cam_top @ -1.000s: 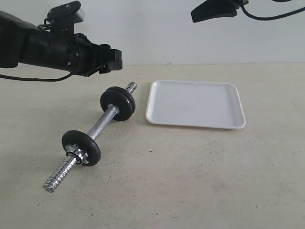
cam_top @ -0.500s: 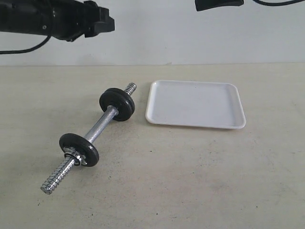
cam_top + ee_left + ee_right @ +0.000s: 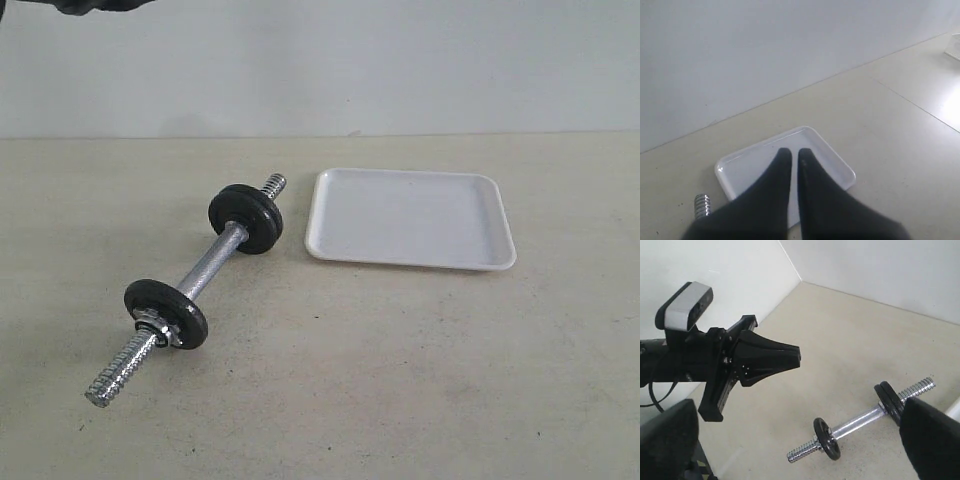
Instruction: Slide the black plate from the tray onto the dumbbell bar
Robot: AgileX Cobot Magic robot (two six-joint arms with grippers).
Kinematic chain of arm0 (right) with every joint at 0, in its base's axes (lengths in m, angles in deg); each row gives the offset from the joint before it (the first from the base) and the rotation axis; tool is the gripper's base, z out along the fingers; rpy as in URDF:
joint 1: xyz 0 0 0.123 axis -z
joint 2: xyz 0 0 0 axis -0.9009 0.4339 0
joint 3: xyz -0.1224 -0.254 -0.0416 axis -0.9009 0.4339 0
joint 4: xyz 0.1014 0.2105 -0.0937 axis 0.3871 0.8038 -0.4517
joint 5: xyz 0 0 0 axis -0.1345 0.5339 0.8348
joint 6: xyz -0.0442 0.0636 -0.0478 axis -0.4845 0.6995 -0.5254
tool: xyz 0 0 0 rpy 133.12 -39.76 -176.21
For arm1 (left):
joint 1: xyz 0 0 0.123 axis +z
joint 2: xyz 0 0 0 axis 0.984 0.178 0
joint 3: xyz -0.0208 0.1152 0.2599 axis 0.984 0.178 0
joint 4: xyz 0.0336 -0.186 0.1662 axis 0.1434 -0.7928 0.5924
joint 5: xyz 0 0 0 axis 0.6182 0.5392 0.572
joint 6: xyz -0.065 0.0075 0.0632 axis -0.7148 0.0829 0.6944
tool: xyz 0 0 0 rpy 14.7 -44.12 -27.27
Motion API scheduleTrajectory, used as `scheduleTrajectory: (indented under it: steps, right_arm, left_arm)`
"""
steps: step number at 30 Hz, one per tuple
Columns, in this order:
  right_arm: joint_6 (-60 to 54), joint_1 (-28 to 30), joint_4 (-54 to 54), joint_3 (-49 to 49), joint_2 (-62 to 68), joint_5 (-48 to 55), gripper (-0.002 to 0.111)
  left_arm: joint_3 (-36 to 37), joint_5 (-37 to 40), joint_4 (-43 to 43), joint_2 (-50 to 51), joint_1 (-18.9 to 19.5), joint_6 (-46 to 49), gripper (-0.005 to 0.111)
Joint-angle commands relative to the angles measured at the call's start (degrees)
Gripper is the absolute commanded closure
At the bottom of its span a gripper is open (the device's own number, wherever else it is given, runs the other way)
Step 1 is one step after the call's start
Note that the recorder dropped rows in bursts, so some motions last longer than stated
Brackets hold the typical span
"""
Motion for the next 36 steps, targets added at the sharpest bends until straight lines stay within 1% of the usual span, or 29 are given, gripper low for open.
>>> scheduleTrajectory:
  steps: [1,3,4,5,6,8,11,15,22,26,27,29,30,32,33,36]
  right_arm:
    - [0.16,0.15,-0.98,-0.13,-4.31,-0.01,0.007]
    - [-0.17,0.15,-3.9,-0.13,-6.16,-0.01,0.007]
    - [-0.17,0.15,-7.32,-0.13,-7.68,-0.01,0.007]
    - [-0.05,0.15,-9.67,-0.13,-8.61,-0.01,0.007]
    - [0.4,0.15,-14.19,-0.13,-9.68,-0.01,0.007]
    - [2.61,0.15,-17.97,-0.13,-10.88,-0.01,0.007]
    - [4.45,0.15,-20.28,-0.13,-12.65,-0.01,0.007]
    - [4.45,0.15,-20.28,-0.13,-15.55,-0.01,0.007]
    - [7.02,0.15,-21.07,-0.13,-21.32,-0.01,0.007]
    - [9.52,0.15,-24.85,-0.13,-24.95,-0.01,0.008]
    - [10.64,0.15,-26.02,-0.13,-25.74,-0.01,0.011]
    - [13.01,0.15,-29.05,-0.13,-27.77,-0.01,0.03]
    - [13.01,0.15,-29.97,-0.13,-28.79,-0.01,0.048]
    - [13.01,0.15,-31.8,-0.13,-30.84,-0.01,0.094]
    - [13.55,0.15,-32.18,-0.13,-31.87,-0.01,0.108]
    - [14.08,0.15,-32.18,-0.13,-34.63,-0.01,0.106]
  left_arm:
    - [0.14,1.82,6.38,-3.13,-0.03,-5.72,0.102]
    - [0.14,1.94,12.67,-4.48,-0.03,-11.28,0.102]
    - [0.14,2.53,19.28,-5.28,-0.03,-16.18,0.102]
    - [0.14,2.97,22.4,-5.76,-0.03,-18.32,0.102]
    - [0.14,4.0,27.33,-6.18,-0.03,-21.57,0.102]
    - [0.14,5.22,31.33,-6.57,-0.03,-24.65,0.102]
    - [0.23,6.64,36.91,-7.26,-0.03,-27.83,0.102]
    - [2.02,5.97,40.14,-9.29,-0.03,-28.37,0.102]
    - [8.12,0.13,40.46,-14.67,-0.03,-28.8,0.102]
    - [11.65,-2.07,40.46,-18.45,-0.03,-28.8,0.102]
    - [12.59,-2.53,40.57,-19.55,-0.03,-28.8,0.102]
    - [14.32,-3.75,40.56,-21.76,0.11,-28.8,0.102]
    - [15.28,-4.43,40.56,-23.12,0.11,-28.8,0.102]
    - [17.05,-5.99,40.56,-26.05,0.11,-28.9,0.102]
    - [18.09,-6.91,40.56,-27.64,0.11,-29.2,0.102]
    - [21.49,-8.92,40.56,-32.33,0.11,-30.19,0.102]
